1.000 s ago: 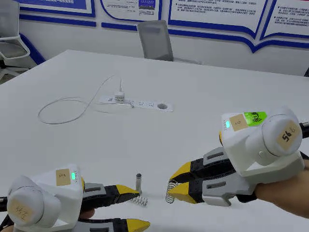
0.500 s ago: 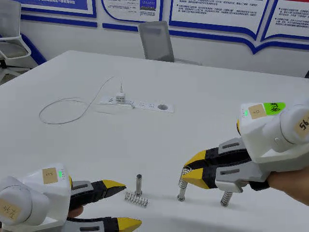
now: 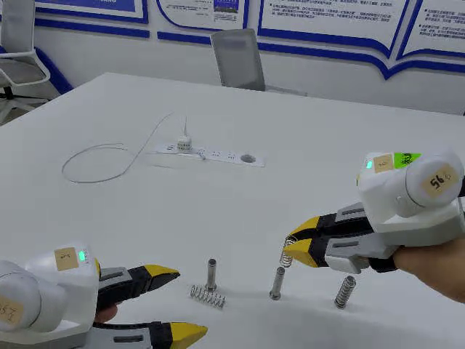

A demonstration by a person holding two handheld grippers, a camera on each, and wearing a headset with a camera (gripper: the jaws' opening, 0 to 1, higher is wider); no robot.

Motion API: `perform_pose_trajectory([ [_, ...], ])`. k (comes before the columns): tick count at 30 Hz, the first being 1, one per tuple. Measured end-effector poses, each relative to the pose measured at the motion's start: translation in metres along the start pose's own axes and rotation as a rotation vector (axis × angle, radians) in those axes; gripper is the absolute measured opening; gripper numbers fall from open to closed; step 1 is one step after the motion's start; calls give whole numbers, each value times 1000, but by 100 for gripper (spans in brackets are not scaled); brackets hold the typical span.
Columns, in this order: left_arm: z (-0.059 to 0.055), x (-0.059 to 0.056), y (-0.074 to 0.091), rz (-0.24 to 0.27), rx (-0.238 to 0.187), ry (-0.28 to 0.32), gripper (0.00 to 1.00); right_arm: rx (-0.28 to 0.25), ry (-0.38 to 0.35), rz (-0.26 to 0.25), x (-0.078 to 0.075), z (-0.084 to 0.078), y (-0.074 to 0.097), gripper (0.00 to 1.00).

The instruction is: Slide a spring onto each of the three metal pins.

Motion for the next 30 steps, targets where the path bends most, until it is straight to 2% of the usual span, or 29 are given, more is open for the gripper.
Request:
perform_pose_trajectory([
  [30, -2, 2, 1, 9, 9, 11, 53, 32, -66, 14, 0, -28, -28, 12],
])
Point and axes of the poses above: the centre of the closed fingertips' face, and the gripper's own axes: y roughly backward along the fingers, x roughly to its left, z roughly out of its top, the point moved 3 cm from there along y, roughly backward along the fingers, and after that the axes turned 3 degrees about y, right-handed, at the moved point
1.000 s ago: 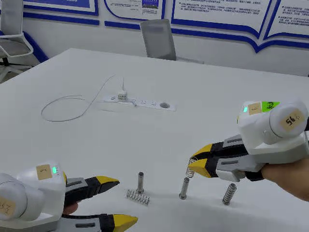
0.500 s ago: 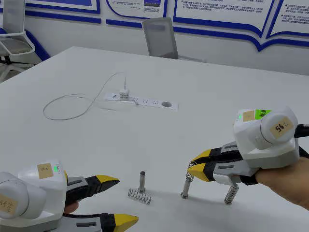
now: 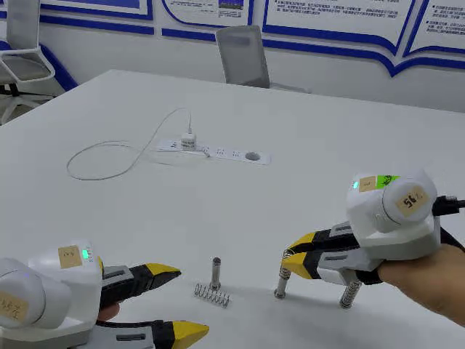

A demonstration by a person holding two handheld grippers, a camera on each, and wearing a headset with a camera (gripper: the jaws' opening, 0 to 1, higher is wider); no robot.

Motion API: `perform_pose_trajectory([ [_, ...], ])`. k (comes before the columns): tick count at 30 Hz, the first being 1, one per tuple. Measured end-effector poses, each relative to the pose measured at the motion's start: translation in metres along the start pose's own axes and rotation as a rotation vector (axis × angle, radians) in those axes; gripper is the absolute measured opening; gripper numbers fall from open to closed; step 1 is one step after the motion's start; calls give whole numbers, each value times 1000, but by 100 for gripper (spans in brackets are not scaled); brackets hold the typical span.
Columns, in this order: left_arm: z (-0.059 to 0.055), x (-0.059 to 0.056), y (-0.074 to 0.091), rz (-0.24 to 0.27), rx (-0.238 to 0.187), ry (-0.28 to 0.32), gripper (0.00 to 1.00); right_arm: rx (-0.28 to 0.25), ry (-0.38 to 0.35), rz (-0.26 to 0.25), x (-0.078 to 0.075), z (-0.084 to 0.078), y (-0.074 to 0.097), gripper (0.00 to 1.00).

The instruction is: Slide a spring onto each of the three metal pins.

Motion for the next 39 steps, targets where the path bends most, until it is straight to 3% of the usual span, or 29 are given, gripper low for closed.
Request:
perform_pose_trajectory([
  [27, -2, -3, 1, 0, 12, -2, 52, 72, -41, 7, 4, -28, -20, 12],
  [39, -2, -2, 1, 2, 6, 1, 52, 69, -35, -5, 4, -28, -16, 15],
])
Point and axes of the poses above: the centre of the closed fingertips' face, and the gripper's own axes: y roughly backward along the fingers, x roughly to its left, z roughly out of its top, the point moved 3 cm from there along y, roughly backward along the fingers, and after that the axes turned 3 degrees about y, right-handed, at the moved point
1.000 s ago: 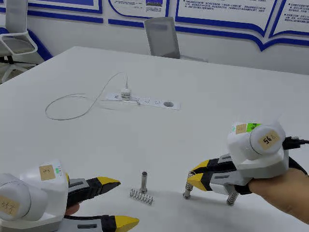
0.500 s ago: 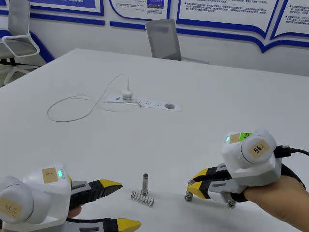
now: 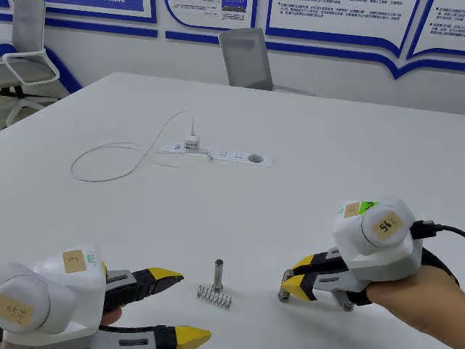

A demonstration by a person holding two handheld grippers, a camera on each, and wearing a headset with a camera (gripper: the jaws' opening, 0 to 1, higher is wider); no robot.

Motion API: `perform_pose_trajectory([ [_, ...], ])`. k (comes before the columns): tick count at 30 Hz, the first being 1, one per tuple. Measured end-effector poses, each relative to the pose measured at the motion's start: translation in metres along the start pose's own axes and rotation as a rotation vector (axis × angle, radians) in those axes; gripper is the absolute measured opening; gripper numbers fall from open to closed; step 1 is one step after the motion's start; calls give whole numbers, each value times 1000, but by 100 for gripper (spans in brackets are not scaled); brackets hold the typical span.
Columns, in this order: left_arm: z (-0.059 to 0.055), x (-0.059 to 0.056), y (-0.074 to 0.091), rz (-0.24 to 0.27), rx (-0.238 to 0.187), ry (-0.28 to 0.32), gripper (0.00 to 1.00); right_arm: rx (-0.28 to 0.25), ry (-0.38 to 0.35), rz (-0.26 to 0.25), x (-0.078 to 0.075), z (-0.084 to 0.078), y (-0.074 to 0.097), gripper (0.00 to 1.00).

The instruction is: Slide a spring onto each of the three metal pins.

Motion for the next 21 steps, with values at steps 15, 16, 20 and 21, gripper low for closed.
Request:
perform_pose_trajectory([
  [15, 1, 1, -2, -2, 1, -2, 52, -94, 81, 3, 22, 44, 9, 18],
  [16, 1, 1, -2, -2, 1, -3, 52, -96, 79, 11, 25, 46, 6, 18],
  [20, 1, 1, -1, 0, 1, -3, 52, -87, 91, 45, 37, 47, -7, 18],
  [21, 1, 1, 0, 2, 2, -3, 52, -82, 95, 53, 41, 46, -11, 18],
])
Point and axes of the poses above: the centre of the closed fingertips' face, and the gripper's own axes: y roughly backward along the fingers, x roughly to its left, z roughly out of its top, the point moved 3 cm from there along y, roughly backward along the fingers, and after that the axes turned 3 degrees about y, right-handed, at the moved point
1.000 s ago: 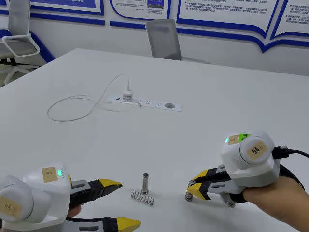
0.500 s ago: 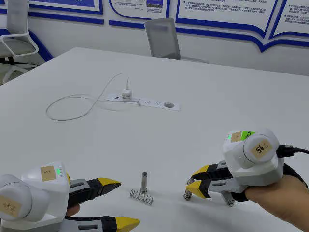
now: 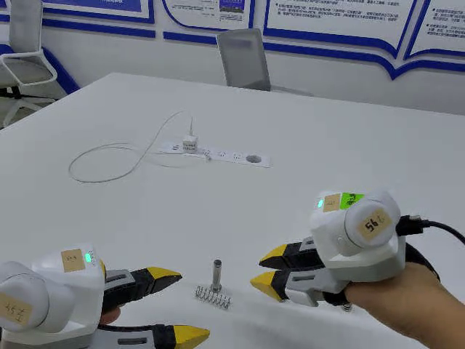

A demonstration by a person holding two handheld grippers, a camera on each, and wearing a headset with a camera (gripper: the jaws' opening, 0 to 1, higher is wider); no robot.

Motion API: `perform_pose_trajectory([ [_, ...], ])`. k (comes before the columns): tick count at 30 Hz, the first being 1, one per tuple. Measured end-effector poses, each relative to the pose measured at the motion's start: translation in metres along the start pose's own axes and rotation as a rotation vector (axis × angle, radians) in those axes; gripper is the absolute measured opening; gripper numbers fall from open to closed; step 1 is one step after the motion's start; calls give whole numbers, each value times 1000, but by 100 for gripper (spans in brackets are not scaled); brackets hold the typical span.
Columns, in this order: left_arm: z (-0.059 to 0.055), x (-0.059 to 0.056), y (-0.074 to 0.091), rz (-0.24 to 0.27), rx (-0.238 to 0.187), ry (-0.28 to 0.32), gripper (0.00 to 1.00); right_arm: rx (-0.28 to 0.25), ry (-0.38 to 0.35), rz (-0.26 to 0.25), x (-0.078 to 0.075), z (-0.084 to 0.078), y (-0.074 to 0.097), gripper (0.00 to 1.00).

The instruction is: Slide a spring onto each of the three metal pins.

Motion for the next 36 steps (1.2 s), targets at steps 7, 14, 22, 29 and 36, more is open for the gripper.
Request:
perform_pose_trajectory([
  [7, -1, 1, 2, 5, 2, 3, 52, 17, -19, 25, 10, -3, -20, 18],
  [14, -1, 1, 1, 3, 7, 0, 52, 45, -43, 28, 13, -8, -36, 18],
  [22, -2, 1, 2, 3, 11, 1, 52, 84, -69, 32, 14, -17, -52, 17],
  [29, -3, 2, 4, 6, 14, 2, 52, 106, -66, 35, 16, -23, -58, 16],
  [36, -3, 1, 4, 5, 18, -1, 52, 98, -71, 37, 17, -22, -63, 16],
])
Point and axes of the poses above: the centre of the closed fingertips' face, and the gripper's own axes: y roughly backward along the fingers, x roughly to its left, z roughly out of its top, the point moved 3 cm from there along y, roughly backward along the fingers, and after that the axes turned 3 degrees about y, right-handed, at the moved point
